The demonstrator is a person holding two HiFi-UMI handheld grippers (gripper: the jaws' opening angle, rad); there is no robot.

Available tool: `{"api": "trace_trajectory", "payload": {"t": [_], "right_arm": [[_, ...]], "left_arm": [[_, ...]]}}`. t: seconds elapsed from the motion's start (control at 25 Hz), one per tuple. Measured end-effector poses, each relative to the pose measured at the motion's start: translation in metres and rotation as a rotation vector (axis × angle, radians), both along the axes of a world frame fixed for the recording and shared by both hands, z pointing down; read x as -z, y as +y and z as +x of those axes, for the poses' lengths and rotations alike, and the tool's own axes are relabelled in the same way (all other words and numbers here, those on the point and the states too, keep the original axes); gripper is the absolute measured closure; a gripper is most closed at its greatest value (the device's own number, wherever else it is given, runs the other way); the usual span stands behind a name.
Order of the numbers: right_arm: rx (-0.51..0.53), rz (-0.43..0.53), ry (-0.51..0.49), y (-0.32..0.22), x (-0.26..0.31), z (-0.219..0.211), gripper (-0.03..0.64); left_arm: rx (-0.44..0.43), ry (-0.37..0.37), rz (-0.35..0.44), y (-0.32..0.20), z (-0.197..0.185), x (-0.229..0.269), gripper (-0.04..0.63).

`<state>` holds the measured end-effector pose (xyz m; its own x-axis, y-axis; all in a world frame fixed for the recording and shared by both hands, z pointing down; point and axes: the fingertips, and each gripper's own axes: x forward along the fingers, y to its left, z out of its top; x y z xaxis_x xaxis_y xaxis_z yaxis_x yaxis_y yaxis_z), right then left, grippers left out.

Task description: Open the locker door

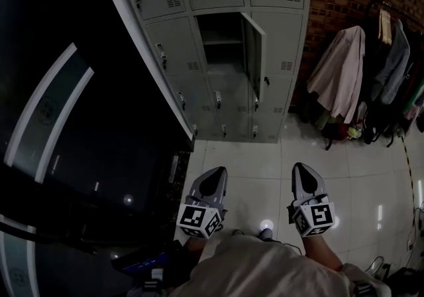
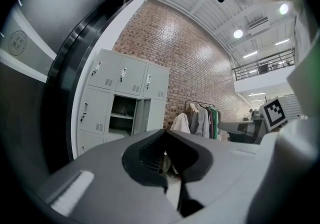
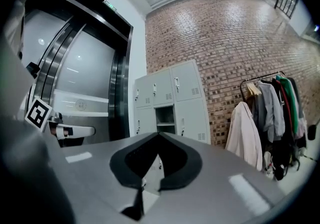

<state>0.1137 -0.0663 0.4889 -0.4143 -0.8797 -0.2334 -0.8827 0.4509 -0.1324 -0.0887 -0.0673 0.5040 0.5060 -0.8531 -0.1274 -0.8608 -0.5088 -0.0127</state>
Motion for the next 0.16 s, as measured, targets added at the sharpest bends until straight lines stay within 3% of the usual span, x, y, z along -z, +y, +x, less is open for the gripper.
{"api": "trace_trajectory", "payload": {"t": [0.16], "right_arm": [[0.006, -0.004, -0.005, -0.0046, -0.0004, 0.0022, 0.617]], "left_arm": [[-0.022, -0.05, 0.042, 0.0024, 0.0095, 0.0057, 0.583]]}}
